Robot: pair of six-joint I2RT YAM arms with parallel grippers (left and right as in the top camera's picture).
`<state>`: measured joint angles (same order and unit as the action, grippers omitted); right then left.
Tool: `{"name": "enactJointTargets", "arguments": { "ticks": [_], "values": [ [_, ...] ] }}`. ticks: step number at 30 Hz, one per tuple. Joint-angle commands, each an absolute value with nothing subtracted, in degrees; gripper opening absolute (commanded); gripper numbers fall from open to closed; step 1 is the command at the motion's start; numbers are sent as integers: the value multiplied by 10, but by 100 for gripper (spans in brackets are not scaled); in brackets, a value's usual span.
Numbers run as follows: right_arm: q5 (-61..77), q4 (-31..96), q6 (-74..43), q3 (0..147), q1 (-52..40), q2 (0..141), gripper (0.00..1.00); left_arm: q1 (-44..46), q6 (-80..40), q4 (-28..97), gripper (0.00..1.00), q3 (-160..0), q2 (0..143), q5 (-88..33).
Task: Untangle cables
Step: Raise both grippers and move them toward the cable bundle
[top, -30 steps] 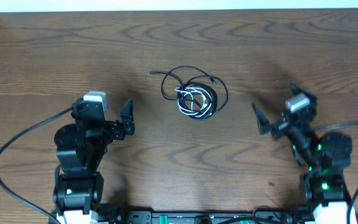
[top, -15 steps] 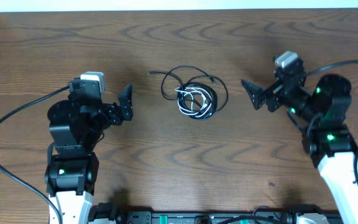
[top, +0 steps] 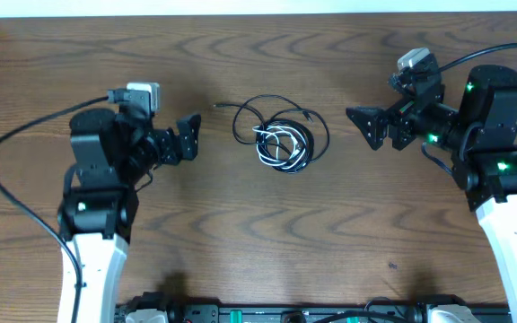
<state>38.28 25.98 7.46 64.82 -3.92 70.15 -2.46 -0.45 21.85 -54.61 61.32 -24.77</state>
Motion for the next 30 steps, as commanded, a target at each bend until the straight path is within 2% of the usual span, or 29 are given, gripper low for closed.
{"name": "enactJointTargets", "arguments": {
  "ticks": [1, 6, 17, 22, 26, 30],
  "values": [
    [426, 270, 68, 662, -37, 711, 99, -22, -12, 256, 95, -596, 642, -272],
    [423, 285, 69, 662, -37, 716, 99, -22, -12, 274, 95, -613, 667, -326],
    [419, 286, 69, 660, -38, 728, 99, -22, -12, 347, 95, -611, 704, -324],
    [397, 276, -11, 662, -40, 788, 93, -22, -12, 323, 95, -611, 728, -324],
    [376, 282, -42, 693, -53, 852, 93, -22, -13, 308, 95, -611, 749, -324],
    [293, 335, -48, 770, -83, 932, 93, -22, -25, 304, 95, -611, 770, -323]
  ]
}}
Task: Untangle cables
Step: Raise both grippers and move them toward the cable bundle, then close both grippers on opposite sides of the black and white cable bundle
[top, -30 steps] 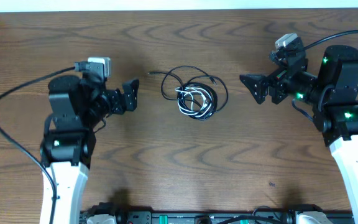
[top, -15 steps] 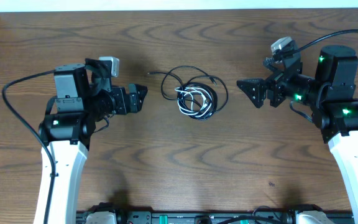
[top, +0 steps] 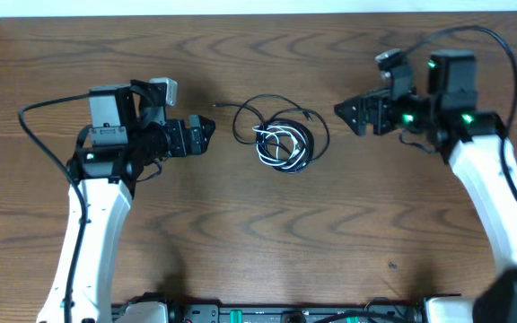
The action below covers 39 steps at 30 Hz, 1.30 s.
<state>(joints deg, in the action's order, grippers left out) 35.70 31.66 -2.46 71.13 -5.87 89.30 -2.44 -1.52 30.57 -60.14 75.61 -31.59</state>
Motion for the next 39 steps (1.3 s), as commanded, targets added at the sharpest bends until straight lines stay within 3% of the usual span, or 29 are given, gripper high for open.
{"name": "enactJointTargets", "arguments": {
  "ticks": [1, 4, 11, 17, 22, 27, 39],
  "values": [
    [279, 346, -48, 782, -90, 947, 93, -22, -28, 305, 95, -611, 773, -323],
    [237, 362, -72, 807, -117, 988, 99, -22, -38, 306, 95, -611, 781, -324],
    [228, 364, -115, 805, -158, 1044, 98, -4, -40, 309, 95, -611, 785, -318],
    [211, 364, -142, 804, -206, 1083, 71, 11, -51, 328, 95, -611, 785, -268],
    [134, 369, -219, 804, -249, 1111, 62, 11, -53, 343, 94, -611, 785, -262],
    [52, 389, -288, 804, -278, 1129, 61, 11, -53, 347, 94, -611, 785, -263],
    [31, 392, -287, 803, -283, 1180, 55, 11, -53, 349, 91, -611, 785, -263]
  ]
}}
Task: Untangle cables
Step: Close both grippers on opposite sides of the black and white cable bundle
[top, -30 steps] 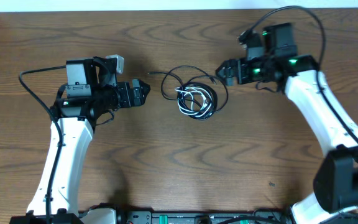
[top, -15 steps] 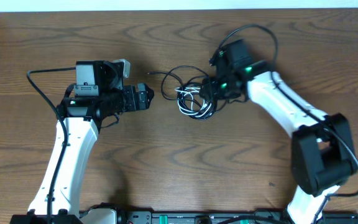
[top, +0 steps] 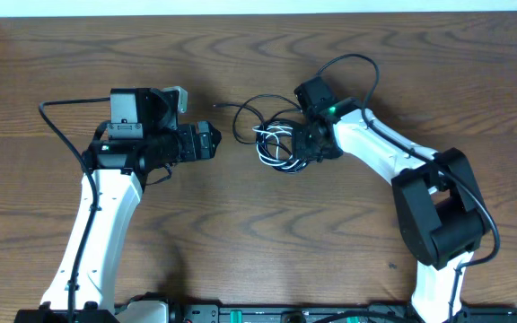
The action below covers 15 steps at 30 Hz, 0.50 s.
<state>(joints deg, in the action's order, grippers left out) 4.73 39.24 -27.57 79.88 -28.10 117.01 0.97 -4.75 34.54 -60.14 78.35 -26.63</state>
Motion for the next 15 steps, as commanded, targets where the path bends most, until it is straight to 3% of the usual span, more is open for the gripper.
{"name": "enactJointTargets", "arguments": {
  "ticks": [1, 7, 15],
  "values": [
    [29, 392, -287, 803, -282, 1181, 54, 11, -53, 349, 90, -610, 785, -263],
    [-15, 377, -286, 802, -282, 1188, 37, 13, -99, 347, 84, -600, 788, -263],
    [-9, 378, -279, 802, -270, 1215, 5, 66, -164, 338, 78, -599, 833, -263]
  ]
}}
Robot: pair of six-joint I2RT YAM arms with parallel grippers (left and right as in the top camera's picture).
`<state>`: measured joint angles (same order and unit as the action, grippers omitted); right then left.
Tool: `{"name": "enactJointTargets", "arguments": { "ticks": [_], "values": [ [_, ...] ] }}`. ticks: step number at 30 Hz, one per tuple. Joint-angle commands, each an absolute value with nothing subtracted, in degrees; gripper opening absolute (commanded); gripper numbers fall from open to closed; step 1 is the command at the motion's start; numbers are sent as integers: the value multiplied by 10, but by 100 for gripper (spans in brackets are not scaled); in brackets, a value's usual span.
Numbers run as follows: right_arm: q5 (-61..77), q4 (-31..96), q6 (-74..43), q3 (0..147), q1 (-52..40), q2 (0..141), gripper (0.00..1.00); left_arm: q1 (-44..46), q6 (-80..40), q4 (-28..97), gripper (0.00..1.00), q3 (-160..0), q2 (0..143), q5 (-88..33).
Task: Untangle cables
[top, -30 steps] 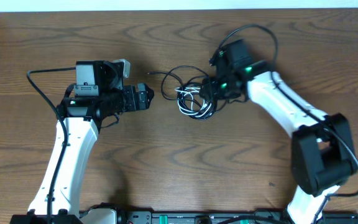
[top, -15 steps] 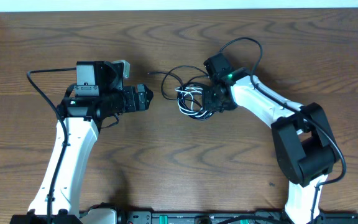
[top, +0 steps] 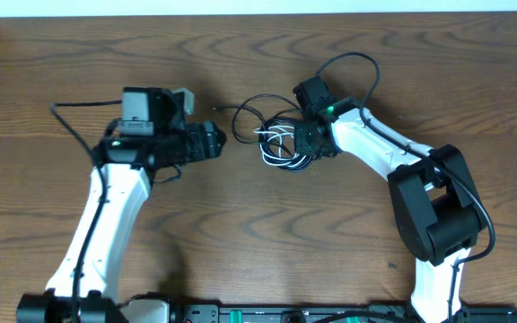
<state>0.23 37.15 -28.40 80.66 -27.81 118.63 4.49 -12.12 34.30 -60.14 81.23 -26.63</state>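
Observation:
A tangle of thin black and white cables (top: 275, 144) lies in a small coil at the middle of the wooden table, with a black loop (top: 248, 109) spreading to its upper left. My right gripper (top: 302, 142) reaches down onto the coil's right side; its fingers are hidden under the wrist, so their state does not show. My left gripper (top: 217, 139) sits just left of the coil, near the loose black end, pointing at it. The overhead view does not show how far its jaws are apart.
The brown wooden table (top: 258, 233) carries nothing else. The right arm's own black cable (top: 348, 65) arcs above its wrist. A dark rail (top: 267, 314) runs along the near edge.
My left gripper has moved a little to the right, closer to the coil. The right gripper stays on the coil's right side, which has barely shifted.
Both grippers first stood apart on either side of the coil, well away from it. Then both had come closer in. Later the right gripper was down on the coil's right side, and the left has closed in to its left edge.

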Motion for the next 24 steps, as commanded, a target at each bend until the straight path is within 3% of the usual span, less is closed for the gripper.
{"name": "enactJointTargets", "arguments": {
  "ticks": [1, 8, 15, 24],
  "values": [
    [-4, 378, -272, 802, -267, 1215, 3, 73, -169, 335, 77, -599, 838, -263],
    [136, 383, -176, 806, -229, 1181, 1, 113, -195, 283, 75, -599, 858, -263],
    [421, 383, -16, 806, -154, 1116, 1, 116, -227, 250, 76, -599, 858, -263],
    [604, 388, 14, 806, -101, 1082, 1, 136, -252, 246, 76, -599, 858, -263]
  ]
}}
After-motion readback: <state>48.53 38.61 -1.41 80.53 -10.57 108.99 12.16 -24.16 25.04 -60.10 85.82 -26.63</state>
